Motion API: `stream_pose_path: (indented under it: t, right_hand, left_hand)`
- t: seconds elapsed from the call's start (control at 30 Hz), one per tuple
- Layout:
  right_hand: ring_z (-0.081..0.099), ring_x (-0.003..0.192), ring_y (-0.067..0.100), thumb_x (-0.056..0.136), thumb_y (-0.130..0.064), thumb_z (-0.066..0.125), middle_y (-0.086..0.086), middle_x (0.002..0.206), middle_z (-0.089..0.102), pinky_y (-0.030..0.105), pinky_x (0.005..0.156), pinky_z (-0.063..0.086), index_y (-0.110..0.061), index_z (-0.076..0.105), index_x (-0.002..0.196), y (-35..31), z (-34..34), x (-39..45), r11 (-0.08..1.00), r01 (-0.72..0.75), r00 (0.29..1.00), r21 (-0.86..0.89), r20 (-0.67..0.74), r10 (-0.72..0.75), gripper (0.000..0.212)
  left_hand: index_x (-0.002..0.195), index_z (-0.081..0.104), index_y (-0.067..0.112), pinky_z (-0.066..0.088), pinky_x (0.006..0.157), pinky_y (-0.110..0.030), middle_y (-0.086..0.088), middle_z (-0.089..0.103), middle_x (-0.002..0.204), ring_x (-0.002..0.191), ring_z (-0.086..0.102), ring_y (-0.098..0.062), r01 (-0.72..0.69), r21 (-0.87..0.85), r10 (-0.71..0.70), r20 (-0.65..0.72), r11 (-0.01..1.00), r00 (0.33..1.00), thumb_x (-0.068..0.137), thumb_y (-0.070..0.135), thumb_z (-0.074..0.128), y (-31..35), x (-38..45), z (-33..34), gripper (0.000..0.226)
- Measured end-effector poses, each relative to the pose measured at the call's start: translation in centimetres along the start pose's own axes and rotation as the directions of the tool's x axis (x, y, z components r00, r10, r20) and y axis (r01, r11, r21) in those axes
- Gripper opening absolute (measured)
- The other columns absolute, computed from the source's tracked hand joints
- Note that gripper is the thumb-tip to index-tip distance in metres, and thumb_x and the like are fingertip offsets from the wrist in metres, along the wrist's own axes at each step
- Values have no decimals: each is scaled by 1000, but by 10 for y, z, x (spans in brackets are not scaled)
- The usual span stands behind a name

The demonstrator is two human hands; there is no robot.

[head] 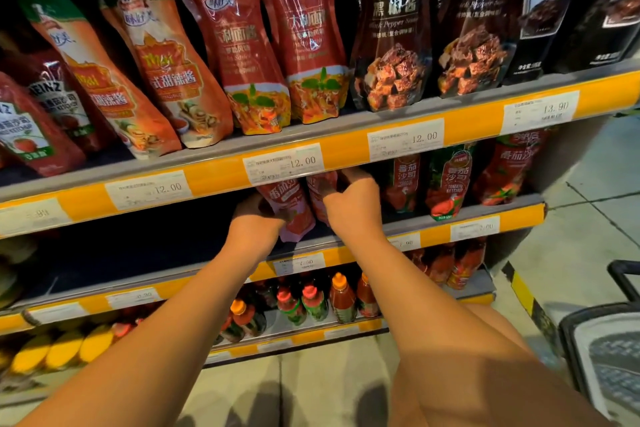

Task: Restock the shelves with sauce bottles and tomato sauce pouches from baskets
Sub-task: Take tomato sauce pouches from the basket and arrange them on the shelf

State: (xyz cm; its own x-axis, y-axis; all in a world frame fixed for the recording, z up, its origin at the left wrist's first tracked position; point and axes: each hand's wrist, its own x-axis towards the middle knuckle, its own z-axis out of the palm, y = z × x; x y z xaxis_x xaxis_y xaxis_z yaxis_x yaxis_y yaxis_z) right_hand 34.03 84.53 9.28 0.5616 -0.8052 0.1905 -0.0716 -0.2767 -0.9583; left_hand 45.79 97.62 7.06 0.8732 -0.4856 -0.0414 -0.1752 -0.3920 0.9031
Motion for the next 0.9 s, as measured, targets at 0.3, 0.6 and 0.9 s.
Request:
stream_pose_path:
  t: [0.3,0.6,0.9]
  right_hand:
    - [65,82,30,87,-11,65,8,98,71,28,68,48,-16,66,100,30,18,6,960,-102,994,-262,13,110,15]
    - [66,109,29,92,-14,68,12,116,70,27,83,47,-9,65,114,30,2,31,945,-167,984,-281,18,179,23]
    - [64,113,34,92,-13,67,15,122,67,27,80,43,-8,64,114,18,-4,28,895,-128,987,-427,31,156,23]
  left_hand:
    - [123,72,21,54,77,-26,-2,75,112,90,67,-8,-22,18,22,8,1000,1000,91,4,73,-21,-5,3,37]
    - [129,70,22,53,94,-31,6,73,120,108,68,-10,11,-23,-9,78,1000,997,96,9,72,-28,2,-4,35]
    - [127,66,22,52,79,-29,0,71,106,90,65,-16,-4,32,4,3,999,1000,85,14,82,-23,-5,10,45]
